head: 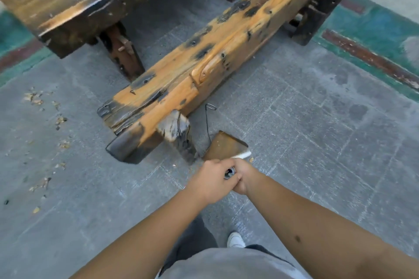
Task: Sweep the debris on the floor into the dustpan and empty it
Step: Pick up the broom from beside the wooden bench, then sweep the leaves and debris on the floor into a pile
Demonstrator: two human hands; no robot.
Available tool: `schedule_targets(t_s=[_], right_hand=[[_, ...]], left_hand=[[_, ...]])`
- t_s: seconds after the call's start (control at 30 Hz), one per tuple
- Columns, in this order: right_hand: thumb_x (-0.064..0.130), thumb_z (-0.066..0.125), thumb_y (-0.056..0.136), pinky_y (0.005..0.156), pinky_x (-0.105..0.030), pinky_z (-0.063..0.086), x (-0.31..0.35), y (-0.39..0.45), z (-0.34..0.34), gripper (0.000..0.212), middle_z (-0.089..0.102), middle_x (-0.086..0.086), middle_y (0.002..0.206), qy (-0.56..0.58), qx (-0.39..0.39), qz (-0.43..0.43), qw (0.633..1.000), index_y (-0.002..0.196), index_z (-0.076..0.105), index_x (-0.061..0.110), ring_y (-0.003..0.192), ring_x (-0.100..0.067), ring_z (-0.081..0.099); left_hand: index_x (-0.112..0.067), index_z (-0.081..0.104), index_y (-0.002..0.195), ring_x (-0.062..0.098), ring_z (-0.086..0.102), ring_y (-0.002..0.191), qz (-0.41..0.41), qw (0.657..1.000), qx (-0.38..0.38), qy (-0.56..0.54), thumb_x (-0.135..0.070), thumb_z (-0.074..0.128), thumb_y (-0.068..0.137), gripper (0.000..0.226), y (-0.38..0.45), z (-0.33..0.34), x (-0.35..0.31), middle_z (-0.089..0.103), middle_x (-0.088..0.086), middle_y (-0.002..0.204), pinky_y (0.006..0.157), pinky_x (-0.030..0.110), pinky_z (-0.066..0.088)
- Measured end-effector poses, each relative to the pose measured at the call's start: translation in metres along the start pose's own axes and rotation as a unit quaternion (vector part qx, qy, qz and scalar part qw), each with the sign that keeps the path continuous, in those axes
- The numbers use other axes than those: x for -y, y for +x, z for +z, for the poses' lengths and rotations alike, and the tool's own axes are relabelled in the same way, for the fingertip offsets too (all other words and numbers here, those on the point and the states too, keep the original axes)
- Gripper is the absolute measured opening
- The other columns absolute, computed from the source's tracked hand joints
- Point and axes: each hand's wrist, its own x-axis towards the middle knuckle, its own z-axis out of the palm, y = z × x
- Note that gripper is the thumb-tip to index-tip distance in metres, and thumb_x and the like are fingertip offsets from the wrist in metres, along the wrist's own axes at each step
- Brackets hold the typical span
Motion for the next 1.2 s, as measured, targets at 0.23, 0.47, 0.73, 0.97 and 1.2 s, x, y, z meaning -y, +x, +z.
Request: schedule_targets(t_s=[0.23, 0.47, 0.73, 0.97, 1.2], right_hand=[[0.002, 0.046, 0.093, 0.061, -0.028, 0.061, -0.054, -0.052, -0.005, 0.022, 0.071, -0.020, 0.093, -0.105, 0.028, 0.025, 0.994, 0.106, 0.060, -0.007, 0.076, -0.025, 0.071], [-0.007, 0.036, 0.092, 0.038, -0.019, 0.049, -0.126, -0.094, 0.064, 0.023, 0.063, -0.010, 0.047, -0.244, 0.044, 0.053, 0.967, 0.077, 0.053, -0.001, 0.040, -0.014, 0.064], [0.002, 0.054, 0.092, 0.045, -0.020, 0.054, -0.230, -0.085, 0.210, 0.013, 0.054, -0.015, 0.079, -0.299, 0.047, 0.098, 0.948, 0.081, 0.057, -0.003, 0.066, -0.017, 0.057], [0.009, 0.064, 0.087, 0.043, -0.023, 0.054, -0.301, -0.078, 0.344, 0.007, 0.065, -0.013, 0.071, -0.411, 0.083, 0.132, 0.898, 0.088, 0.063, 0.002, 0.053, -0.019, 0.066], [0.012, 0.055, 0.095, 0.050, -0.027, 0.058, -0.341, -0.076, 0.471, 0.010, 0.067, -0.012, 0.065, -0.443, 0.105, 0.184, 0.871, 0.092, 0.061, 0.004, 0.053, -0.017, 0.065]], left_hand=[[-0.028, 0.068, 0.101, -0.011, 0.057, 0.075, -0.120, 0.931, -0.099, -0.329, -0.032, 0.048, 0.098, 0.021, -0.107, 0.029, -0.017, 0.063, -0.016, 0.087, 0.073, 0.015, 0.041], [-0.019, 0.062, 0.078, 0.015, 0.057, 0.072, -0.313, 0.793, -0.164, -0.496, -0.021, 0.053, 0.092, 0.018, -0.184, 0.029, 0.025, 0.063, 0.001, 0.078, 0.061, 0.025, 0.040], [-0.018, 0.066, 0.086, 0.014, 0.064, 0.072, -0.381, 0.554, -0.204, -0.711, -0.029, 0.049, 0.094, 0.021, -0.269, 0.000, 0.146, 0.071, 0.000, 0.077, 0.065, 0.025, 0.051], [-0.007, 0.056, 0.067, 0.018, 0.056, 0.049, -0.383, 0.477, -0.284, -0.738, -0.003, 0.045, 0.088, 0.024, -0.340, -0.065, 0.271, 0.057, 0.009, 0.057, 0.047, 0.024, 0.041], [-0.007, 0.046, 0.054, 0.022, 0.049, 0.040, -0.382, 0.439, -0.332, -0.742, 0.005, 0.047, 0.082, 0.031, -0.384, -0.152, 0.368, 0.044, 0.007, 0.038, 0.045, 0.026, 0.041]])
